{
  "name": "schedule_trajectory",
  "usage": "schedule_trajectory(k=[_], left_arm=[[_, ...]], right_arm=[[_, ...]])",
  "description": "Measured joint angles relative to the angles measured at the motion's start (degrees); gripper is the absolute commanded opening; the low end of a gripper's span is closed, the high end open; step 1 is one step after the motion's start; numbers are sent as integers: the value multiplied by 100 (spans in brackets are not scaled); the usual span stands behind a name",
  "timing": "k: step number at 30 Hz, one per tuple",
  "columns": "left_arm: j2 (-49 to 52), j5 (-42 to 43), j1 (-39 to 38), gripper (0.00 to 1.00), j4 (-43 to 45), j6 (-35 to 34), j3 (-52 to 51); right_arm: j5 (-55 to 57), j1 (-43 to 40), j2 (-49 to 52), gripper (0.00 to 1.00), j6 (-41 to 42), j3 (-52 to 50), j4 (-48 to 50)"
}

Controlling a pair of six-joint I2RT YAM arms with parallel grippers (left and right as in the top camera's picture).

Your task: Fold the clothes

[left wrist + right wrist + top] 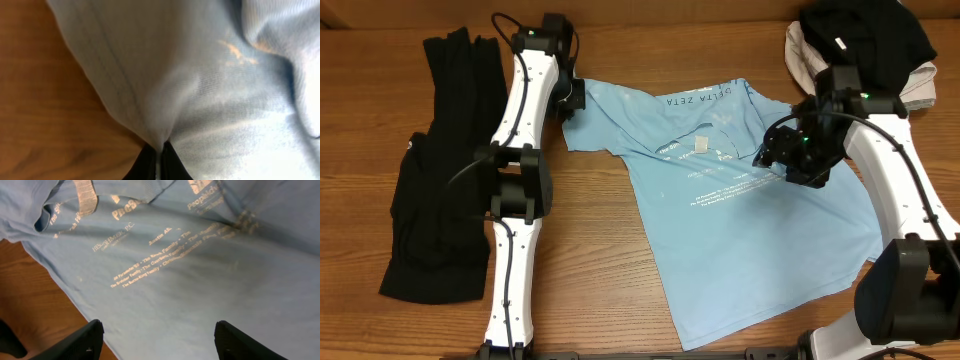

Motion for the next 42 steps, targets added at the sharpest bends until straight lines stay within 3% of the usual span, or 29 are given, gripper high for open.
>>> schedule_trajectory(k=[9, 19, 26, 33, 42], left_arm=[[22, -730, 310, 4, -1405, -380, 811], [-807, -929, 1093, 4, -1421, -758, 1141], [-1510, -979, 1351, 4, -1423, -706, 1259], [-1519, -859, 1182, 4, -1425, -520, 1263], [-1519, -813, 540, 4, -1423, -203, 1263]], right_arm=[[9, 940, 0, 73, -9, -330, -111], [-4, 2264, 0, 73, 315, -1333, -72], [-13, 3294, 0, 72, 706, -2094, 634], [-11, 3314, -9, 68, 1141, -2588, 1156], [-9, 2249, 20, 63, 1167, -2643, 1506]])
